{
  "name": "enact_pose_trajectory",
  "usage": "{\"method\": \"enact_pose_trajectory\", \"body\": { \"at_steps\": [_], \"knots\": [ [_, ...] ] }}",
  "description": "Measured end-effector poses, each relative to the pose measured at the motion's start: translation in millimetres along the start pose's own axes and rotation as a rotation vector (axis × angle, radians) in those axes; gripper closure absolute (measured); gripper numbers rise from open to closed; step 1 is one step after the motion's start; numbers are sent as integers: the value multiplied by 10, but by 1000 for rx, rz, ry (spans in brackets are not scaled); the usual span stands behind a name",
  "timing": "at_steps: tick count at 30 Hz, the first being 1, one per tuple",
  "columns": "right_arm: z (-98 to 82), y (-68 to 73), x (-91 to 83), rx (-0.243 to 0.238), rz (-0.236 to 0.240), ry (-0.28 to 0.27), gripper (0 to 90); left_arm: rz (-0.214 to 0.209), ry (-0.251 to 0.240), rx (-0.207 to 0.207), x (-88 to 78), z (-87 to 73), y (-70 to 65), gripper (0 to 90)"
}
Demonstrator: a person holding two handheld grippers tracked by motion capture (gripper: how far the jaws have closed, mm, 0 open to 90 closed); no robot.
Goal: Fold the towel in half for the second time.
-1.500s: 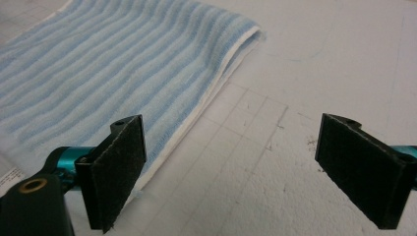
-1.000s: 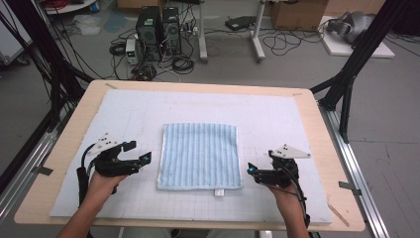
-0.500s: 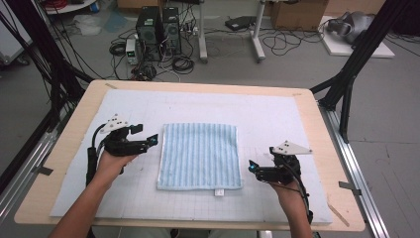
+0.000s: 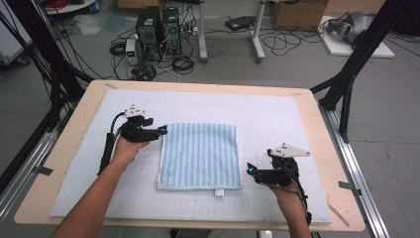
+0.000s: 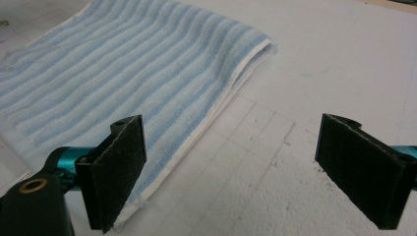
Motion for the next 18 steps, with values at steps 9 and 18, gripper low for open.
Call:
{"method": "enact_pose_trajectory", "body": {
  "at_steps": [9, 18],
  "knots": [
    [2, 30, 2, -3, 14, 0, 112, 81, 55, 15, 286, -131, 75, 380],
    [7, 11, 115, -6, 20, 15, 112, 131, 134, 73, 405, -339, 77, 450]
  ]
}}
Point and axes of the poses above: each handheld gripper's, and its own axes: x roughly forward along the jaws, z roughly out of its top, y roughly to its left, the point moved 10 cm from there along x, roughly forward along the jaws, and after that the axes turned 9 degrees about -y, right-handed, at the moved point
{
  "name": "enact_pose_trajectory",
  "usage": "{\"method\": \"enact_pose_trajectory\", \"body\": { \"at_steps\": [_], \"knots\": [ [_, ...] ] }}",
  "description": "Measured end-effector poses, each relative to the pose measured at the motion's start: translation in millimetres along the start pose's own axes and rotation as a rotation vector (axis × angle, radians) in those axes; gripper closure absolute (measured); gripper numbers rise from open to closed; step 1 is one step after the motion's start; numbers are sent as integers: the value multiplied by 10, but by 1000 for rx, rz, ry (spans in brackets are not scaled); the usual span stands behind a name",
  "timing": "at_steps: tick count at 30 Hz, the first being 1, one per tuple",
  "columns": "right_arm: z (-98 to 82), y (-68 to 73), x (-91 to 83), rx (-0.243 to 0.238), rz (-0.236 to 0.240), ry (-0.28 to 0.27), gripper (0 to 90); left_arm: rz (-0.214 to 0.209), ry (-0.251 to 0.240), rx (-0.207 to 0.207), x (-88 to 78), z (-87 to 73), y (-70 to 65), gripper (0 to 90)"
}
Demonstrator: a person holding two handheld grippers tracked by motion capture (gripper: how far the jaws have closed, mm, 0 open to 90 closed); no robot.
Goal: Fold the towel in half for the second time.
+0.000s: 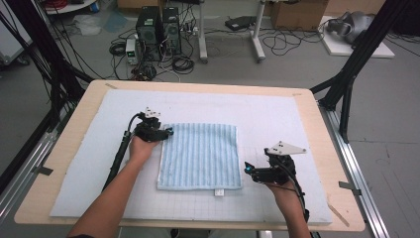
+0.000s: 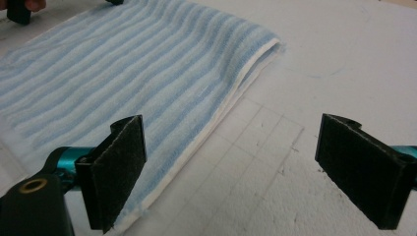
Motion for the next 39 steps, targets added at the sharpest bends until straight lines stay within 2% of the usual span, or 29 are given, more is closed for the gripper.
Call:
{"method": "enact_pose_trajectory", "body": {
  "at_steps": [2, 6, 11, 15, 17, 19, 21, 24, 26, 29, 30, 34, 39],
  "knots": [
    [11, -4, 64, 4, 0, 10, 112, -3, -6, 2, 3, 4, -13, 487],
    [63, -2, 221, -6, 8, 26, 112, -36, -8, 13, -4, 2, -51, 582],
    [137, -64, 431, -14, -3, 46, 112, -61, -11, 3, -6, 0, -60, 638],
    [193, -178, 589, -20, -44, 70, 112, -104, -11, 35, -15, -4, -114, 779],
    [253, -220, 672, -13, -48, 65, 112, -106, -12, 53, -16, -5, -132, 821],
    [297, -255, 744, -9, -50, 73, 112, -110, -14, 45, -14, -4, -129, 822],
    [351, -314, 839, 15, -62, 67, 116, -113, -15, 39, -12, -3, -129, 822],
    [389, -387, 946, 47, -70, 48, 199, -110, -11, 51, -17, -6, -132, 826],
    [362, -434, 1013, 49, -86, 69, 227, -110, -11, 50, -17, -7, -132, 827],
    [355, -455, 1131, 78, -74, 61, 286, -109, -13, 51, -16, -6, -135, 830],
    [360, -455, 1166, 78, -66, 54, 299, -106, -11, 56, -18, -8, -137, 831],
    [331, -469, 1321, 71, -67, 87, 360, -102, -16, 64, -17, -7, -145, 837],
    [247, -483, 1433, 61, -61, 128, 455, -110, -14, 47, -18, -9, -134, 836]
  ]
}}
Point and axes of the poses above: each handheld gripper's, and its own axes: x roughly forward along the jaws, z roughly out of its top, y roughly to its left, the point moved 10 cm from there along x, roughly forward along the jaws, and after that the axes turned 9 degrees about -y, right-handed, at the moved point
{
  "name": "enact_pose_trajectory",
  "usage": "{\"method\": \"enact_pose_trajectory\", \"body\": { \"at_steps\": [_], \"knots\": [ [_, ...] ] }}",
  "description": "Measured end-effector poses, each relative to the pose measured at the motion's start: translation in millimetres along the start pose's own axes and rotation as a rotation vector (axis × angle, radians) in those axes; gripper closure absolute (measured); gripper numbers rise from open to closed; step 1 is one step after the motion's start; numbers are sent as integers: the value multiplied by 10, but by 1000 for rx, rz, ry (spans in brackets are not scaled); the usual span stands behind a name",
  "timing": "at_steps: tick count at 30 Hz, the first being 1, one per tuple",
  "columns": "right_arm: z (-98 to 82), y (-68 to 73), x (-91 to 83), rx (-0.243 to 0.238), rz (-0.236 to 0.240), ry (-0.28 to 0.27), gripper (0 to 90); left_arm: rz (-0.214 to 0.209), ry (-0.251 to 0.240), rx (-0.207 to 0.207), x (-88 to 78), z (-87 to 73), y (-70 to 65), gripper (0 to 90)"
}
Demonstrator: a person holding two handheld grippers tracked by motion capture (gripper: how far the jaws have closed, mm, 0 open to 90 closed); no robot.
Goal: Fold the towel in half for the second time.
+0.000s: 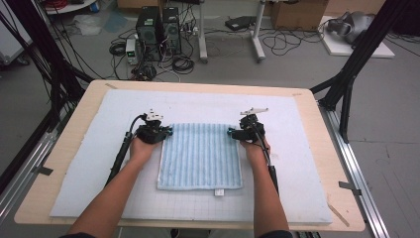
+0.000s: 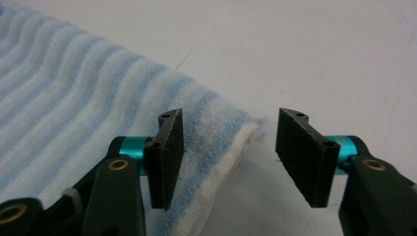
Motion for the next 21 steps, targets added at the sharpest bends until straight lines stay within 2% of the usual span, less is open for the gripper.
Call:
{"method": "enact_pose_trajectory", "body": {
  "at_steps": [2, 4, 6, 8, 9, 11, 12, 14, 16, 17, 19, 21],
  "knots": [
    [-58, 1, 36, -8, 4, 31, 472, -5, 0, -5, -1, -1, 1, 836],
    [-63, -2, 43, 9, 3, 28, 513, -9, 0, -21, -4, -2, 4, 836],
    [-59, 9, 42, 6, 17, 26, 585, -18, -2, -46, -4, -2, 11, 836],
    [-58, 22, 48, 10, 34, 21, 636, -24, -1, -51, -5, -4, 17, 836],
    [-58, 29, 46, 25, 38, 20, 693, -25, 0, -52, -6, -5, 17, 836],
    [-60, 55, 51, 50, 74, 15, 820, -27, -5, -64, -2, -1, 16, 837],
    [-61, 77, 53, 53, 92, 15, 836, -29, -3, -67, -5, -3, 19, 837],
    [-57, 88, 53, 37, 83, 17, 852, -38, -6, -90, -8, -1, 29, 838],
    [-48, 98, 42, 18, 68, 18, 855, -49, -16, -150, -26, 4, 51, 836],
    [-38, 107, 38, 8, 58, 14, 855, -53, -33, -166, -38, 14, 56, 837],
    [-13, 123, 17, -8, 50, -2, 855, -64, -60, -169, -79, 36, 53, 843],
    [18, 133, -19, -3, 49, -30, 855, -78, -77, -178, -123, 46, 42, 845]
  ]
}}
Point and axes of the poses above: each handheld gripper's, and its own axes: x roughly forward along the jaws, z roughly out of its top, y roughly to its left, the point moved 10 cm from there along x, roughly forward along the jaws, and after that the axes turned 9 degrees about -y, right-handed, at the moved point
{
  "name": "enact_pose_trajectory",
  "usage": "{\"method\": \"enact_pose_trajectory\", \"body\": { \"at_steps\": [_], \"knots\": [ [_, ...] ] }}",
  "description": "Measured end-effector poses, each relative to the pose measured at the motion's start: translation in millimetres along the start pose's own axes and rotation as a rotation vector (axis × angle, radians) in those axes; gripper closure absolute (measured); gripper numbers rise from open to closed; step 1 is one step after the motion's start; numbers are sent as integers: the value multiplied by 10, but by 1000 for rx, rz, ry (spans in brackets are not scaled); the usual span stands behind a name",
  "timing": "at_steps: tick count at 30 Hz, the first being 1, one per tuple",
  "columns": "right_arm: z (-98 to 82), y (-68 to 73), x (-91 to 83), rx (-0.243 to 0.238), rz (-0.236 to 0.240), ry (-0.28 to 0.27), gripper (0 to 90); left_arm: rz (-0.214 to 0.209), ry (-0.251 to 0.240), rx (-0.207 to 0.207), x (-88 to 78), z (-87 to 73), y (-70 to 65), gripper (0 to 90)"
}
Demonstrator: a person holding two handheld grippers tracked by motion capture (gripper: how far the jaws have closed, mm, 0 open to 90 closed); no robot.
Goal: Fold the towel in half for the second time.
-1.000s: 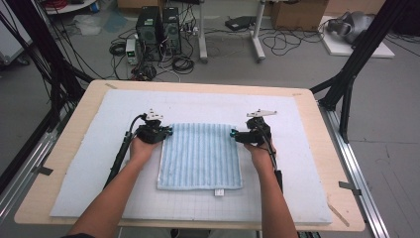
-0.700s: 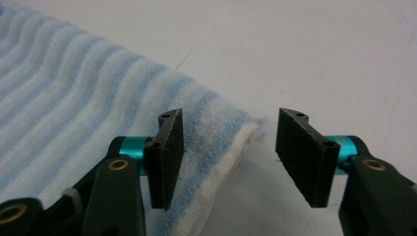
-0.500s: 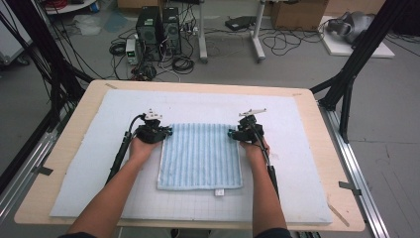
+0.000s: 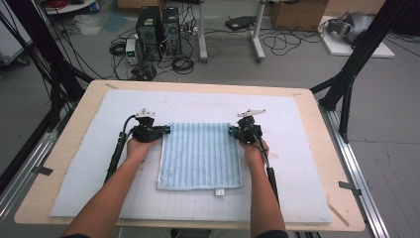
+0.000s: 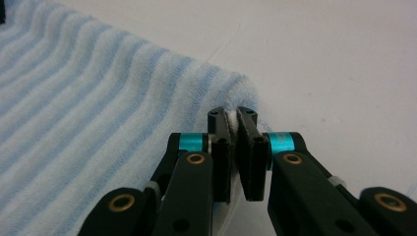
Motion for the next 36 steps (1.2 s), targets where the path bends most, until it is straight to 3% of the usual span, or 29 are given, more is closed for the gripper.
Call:
{"method": "enact_pose_trajectory", "body": {
  "at_steps": [6, 13, 25, 27, 31, 36],
  "knots": [
    [72, 77, -172, 1, 3, -52, 854, -35, -59, -33, -130, 86, -89, 845],
    [159, 195, -374, -6, 20, -112, 854, -74, -100, -35, -314, 85, -260, 845],
    [76, 375, -718, -21, 46, -171, 853, -119, -119, 6, -588, -22, -512, 846],
    [51, 420, -770, -21, 53, -170, 852, -128, -122, 26, -635, -53, -563, 846],
    [-44, 477, -837, -22, 53, -170, 852, -150, -122, 27, -721, -131, -659, 845],
    [-147, 506, -908, -12, 63, -166, 849, -167, -122, 72, -831, -165, -765, 844]
  ]
}}
Point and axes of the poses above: each handheld gripper's, and its own axes: x roughly forward along the jaws, z roughly out of its top, y roughly to its left, the point moved 10 cm from there along x, roughly forward along the jaws, and after that the axes turned 9 degrees about -y, right-handed, at the moved point
